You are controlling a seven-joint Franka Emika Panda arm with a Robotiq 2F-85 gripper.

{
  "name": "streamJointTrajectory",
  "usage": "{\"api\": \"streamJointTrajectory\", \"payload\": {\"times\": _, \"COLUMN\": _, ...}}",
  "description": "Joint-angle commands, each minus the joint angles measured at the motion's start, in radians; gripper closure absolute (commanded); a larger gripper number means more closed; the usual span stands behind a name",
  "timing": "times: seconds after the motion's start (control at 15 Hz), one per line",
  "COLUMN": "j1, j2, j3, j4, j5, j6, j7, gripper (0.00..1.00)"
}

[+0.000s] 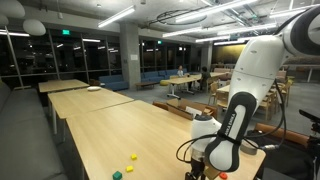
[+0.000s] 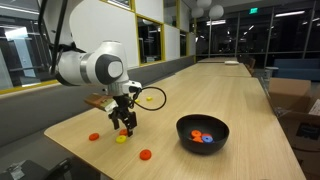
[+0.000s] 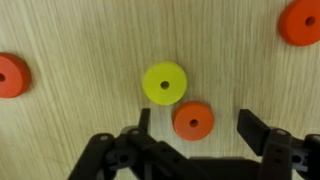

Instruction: Put some of the rings in the black bowl

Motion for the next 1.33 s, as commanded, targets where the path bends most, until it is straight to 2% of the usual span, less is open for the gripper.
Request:
{"api": "streamJointTrajectory", "payload": {"times": 0.0, "j1": -0.027, "j2": -0.002, "j3": 0.017, "j4": 0.006, "j5": 0.024, "j6": 0.009, "j7": -0.045, "gripper": 0.42}}
{"api": "streamJointTrajectory", "payload": {"times": 0.33, "j1": -0.054, "j2": -0.005, "j3": 0.027, "j4": 0.008, "j5": 0.031, "j6": 0.004, "j7": -0.071, "gripper": 0.80}}
{"api": "streamJointTrajectory", "payload": {"times": 0.67, "j1": -0.097, "j2": -0.041, "j3": 0.039, "j4": 0.002, "j5": 0.039, "j6": -0.017, "j7": -0.107, "gripper": 0.78}}
{"api": "streamJointTrajectory", "payload": {"times": 0.87, "j1": -0.131, "j2": -0.091, "j3": 0.018, "j4": -0.002, "j5": 0.026, "j6": -0.045, "j7": -0.140, "gripper": 0.78}}
{"api": "streamJointTrajectory", "payload": {"times": 1.27, "j1": -0.240, "j2": -0.204, "j3": -0.036, "j4": 0.020, "j5": 0.013, "j6": -0.132, "j7": -0.238, "gripper": 0.78}}
